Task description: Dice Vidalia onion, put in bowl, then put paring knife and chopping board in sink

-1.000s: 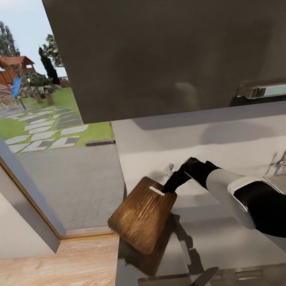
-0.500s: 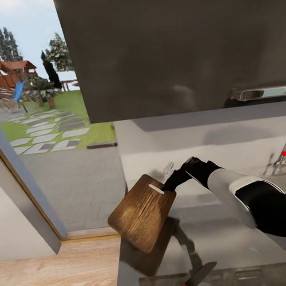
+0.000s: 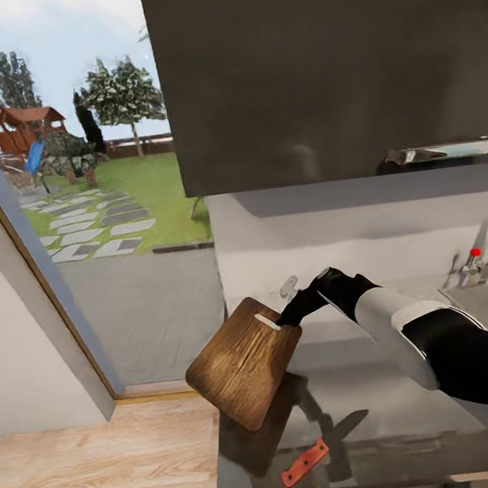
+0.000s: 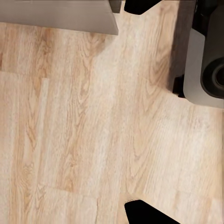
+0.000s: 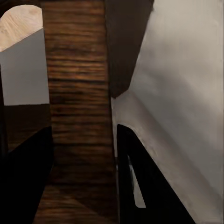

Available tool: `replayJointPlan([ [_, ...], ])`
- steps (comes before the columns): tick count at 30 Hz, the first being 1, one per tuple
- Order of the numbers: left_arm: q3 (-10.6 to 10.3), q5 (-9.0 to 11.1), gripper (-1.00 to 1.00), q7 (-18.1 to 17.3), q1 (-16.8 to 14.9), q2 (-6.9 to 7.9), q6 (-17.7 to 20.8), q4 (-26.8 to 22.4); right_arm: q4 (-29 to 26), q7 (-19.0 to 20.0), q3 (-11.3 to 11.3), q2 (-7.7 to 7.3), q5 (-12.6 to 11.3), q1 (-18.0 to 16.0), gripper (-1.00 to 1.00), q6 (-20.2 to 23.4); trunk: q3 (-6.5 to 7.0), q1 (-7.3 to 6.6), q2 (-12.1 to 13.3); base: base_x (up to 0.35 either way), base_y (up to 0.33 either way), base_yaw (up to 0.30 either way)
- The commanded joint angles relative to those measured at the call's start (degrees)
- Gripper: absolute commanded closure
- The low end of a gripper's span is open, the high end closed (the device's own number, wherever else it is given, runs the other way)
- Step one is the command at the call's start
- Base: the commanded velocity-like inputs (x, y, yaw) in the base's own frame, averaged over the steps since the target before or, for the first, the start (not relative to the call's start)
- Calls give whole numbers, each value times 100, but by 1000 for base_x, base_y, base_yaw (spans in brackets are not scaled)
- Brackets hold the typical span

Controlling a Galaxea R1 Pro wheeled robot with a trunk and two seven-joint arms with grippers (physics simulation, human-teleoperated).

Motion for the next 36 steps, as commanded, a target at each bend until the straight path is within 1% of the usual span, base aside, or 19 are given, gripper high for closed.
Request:
replayJointPlan([
  [1, 3, 4, -100, 2, 1, 1, -9, -7, -11, 12, -15, -2, -71, -4, 100, 52, -12, 2, -13, -218, 111, 0],
  [3, 3, 4, -100, 2, 1, 0, -9, -6, -15, 3, -30, -17, -140, -4, 100, 60, -12, 2, -13, -215, 97, 0],
  [7, 1, 1, -100, 2, 1, -4, -9, -11, -24, -54, -46, -108, -294, -4, 100, 77, -12, 2, -13, -138, 26, 0],
  [9, -2, -2, -100, 2, 1, -5, -9, -15, -26, -148, -51, -142, -374, -4, 100, 90, -12, 2, -13, -48, -67, 0],
  [13, -5, -4, -100, 2, 1, -6, -9, -13, -31, -570, -58, -171, -573, -4, 100, 153, -12, 2, -13, -17, -219, 0],
  [17, -6, -4, -100, 2, 1, -6, -9, -13, -58, -1052, -65, -176, -792, -4, 100, 443, -12, 2, -13, -4, -296, 0],
  [18, -6, -4, -100, 2, 1, -6, -9, -13, -63, -1232, -73, -177, -900, -4, 100, 525, -12, 2, -13, -1, -310, 0],
  [19, -6, -4, -100, 2, 1, -6, -9, -13, -70, -1530, -86, -186, -1096, -4, 100, 598, -12, 2, -13, -1, -315, 0],
  [20, -6, -4, -100, 2, 1, -6, -9, -13, -73, -1638, -89, -193, -1168, -4, 100, 613, -12, 2, -13, -1, -316, 0],
  [23, -6, -4, -100, 2, 1, -6, -9, -13, -79, -2297, -97, -257, -1611, -5, 100, 659, -12, 2, -13, 0, -318, 0],
  [24, -6, -4, -100, 2, 1, -6, -9, -13, -79, -2401, -98, -264, -1684, -5, 100, 662, -12, 2, -13, 0, -318, 0],
  [26, -6, -4, -100, 2, 1, -6, -9, -13, -79, -2784, -95, -283, -1970, -4, 100, 669, -12, 2, -13, 0, -319, 0],
  [27, -6, -4, -100, 2, 1, -6, -9, -13, -77, -2867, -94, -288, -2037, -4, 100, 670, -12, 2, -13, 0, -319, 0],
  [28, -6, -5, -100, 2, 1, -6, -9, -13, -76, -3018, -91, -308, -2162, -4, 100, 672, -12, 2, -13, 0, -319, 0],
  [29, -6, -5, -100, 2, 1, -6, -9, -13, -75, -3087, -90, -319, -2221, -4, 100, 672, -12, 2, -13, 0, -319, 0],
  [33, -6, -5, -100, 2, 1, -2, -9, -13, -64, -3524, -84, -421, -2611, -5, 100, 674, -12, 2, -13, 0, -304, 0],
  [34, -6, -5, -100, 2, 1, -1, -9, -13, -60, -3572, -84, -430, -2656, -5, 100, 674, -12, 2, -13, 0, -207, 0],
  [36, -6, -5, -100, 2, 1, -3, -9, -13, -31, -3794, -77, -456, -2868, -4, 100, 669, -12, 2, -13, 0, -100, 0],
])
